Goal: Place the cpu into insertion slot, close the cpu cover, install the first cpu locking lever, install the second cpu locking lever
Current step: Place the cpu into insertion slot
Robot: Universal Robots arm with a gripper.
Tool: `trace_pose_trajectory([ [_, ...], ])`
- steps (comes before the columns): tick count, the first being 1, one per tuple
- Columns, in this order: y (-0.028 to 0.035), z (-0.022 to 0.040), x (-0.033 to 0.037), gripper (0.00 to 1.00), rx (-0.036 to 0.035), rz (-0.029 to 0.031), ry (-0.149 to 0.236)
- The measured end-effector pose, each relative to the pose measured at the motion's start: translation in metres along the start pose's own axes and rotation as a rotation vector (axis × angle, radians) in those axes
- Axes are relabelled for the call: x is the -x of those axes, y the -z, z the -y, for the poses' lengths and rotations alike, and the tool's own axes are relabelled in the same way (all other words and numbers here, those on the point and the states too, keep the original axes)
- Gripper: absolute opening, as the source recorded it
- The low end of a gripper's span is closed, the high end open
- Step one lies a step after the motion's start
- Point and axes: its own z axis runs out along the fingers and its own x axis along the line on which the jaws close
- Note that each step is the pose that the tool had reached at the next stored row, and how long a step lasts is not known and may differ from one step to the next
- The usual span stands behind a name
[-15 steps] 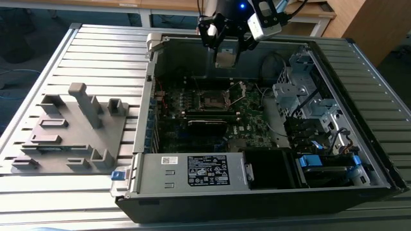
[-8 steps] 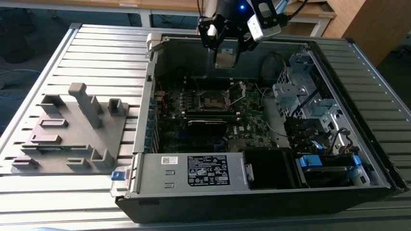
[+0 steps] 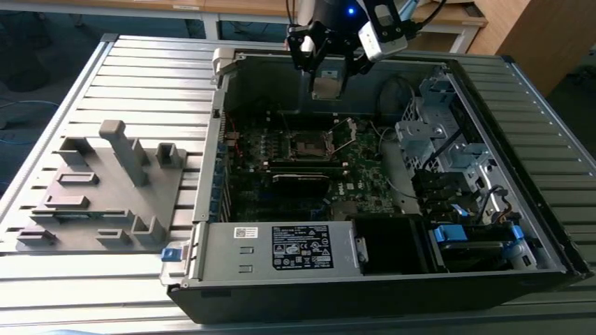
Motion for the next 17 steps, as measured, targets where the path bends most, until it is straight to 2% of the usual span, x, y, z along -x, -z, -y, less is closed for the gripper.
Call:
trace_pose_trajectory([
  [12, -0.0015, 0.0001, 0.0000, 0.54, 0.0000, 0.0000, 0.000],
  [17, -0.0056, 0.0005, 0.0001, 0.54, -0.0001, 0.0000, 0.000],
])
